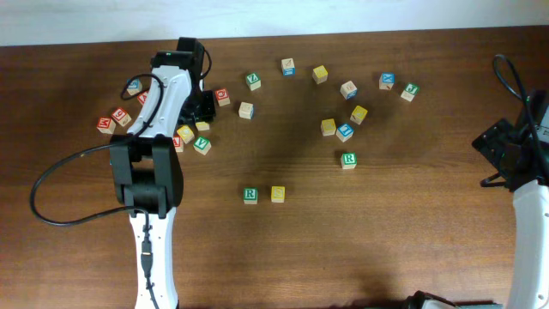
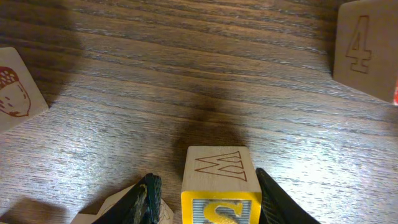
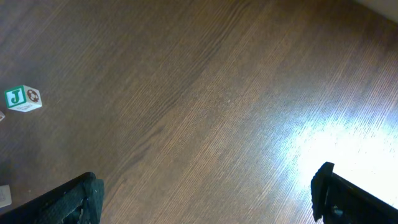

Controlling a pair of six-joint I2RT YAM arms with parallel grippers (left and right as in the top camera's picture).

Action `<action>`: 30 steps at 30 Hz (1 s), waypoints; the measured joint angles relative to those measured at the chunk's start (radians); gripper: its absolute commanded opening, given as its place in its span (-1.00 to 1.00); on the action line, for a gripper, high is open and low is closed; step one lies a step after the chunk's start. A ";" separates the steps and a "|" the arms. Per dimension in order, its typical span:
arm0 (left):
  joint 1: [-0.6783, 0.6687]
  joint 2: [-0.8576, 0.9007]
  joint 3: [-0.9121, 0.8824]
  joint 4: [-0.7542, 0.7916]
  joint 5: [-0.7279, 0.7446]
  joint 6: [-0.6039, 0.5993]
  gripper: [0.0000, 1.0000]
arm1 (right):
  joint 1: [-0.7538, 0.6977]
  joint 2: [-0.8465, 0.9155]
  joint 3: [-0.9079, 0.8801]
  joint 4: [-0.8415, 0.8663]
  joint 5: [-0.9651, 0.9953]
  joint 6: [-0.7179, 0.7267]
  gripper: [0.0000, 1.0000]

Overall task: Spell out RSS
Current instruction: 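Close the left gripper on the yellow S block and lift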

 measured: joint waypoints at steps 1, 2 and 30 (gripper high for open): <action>0.000 0.000 0.000 0.000 0.000 0.000 -0.24 | 0.000 0.000 0.000 0.000 0.000 0.000 0.97; 0.000 0.000 0.000 0.000 0.001 0.000 -0.30 | 0.000 0.000 0.000 0.000 0.000 0.000 0.97; -0.002 0.002 0.117 -0.144 0.073 0.000 -0.53 | 0.000 0.000 0.000 0.000 0.000 0.000 0.97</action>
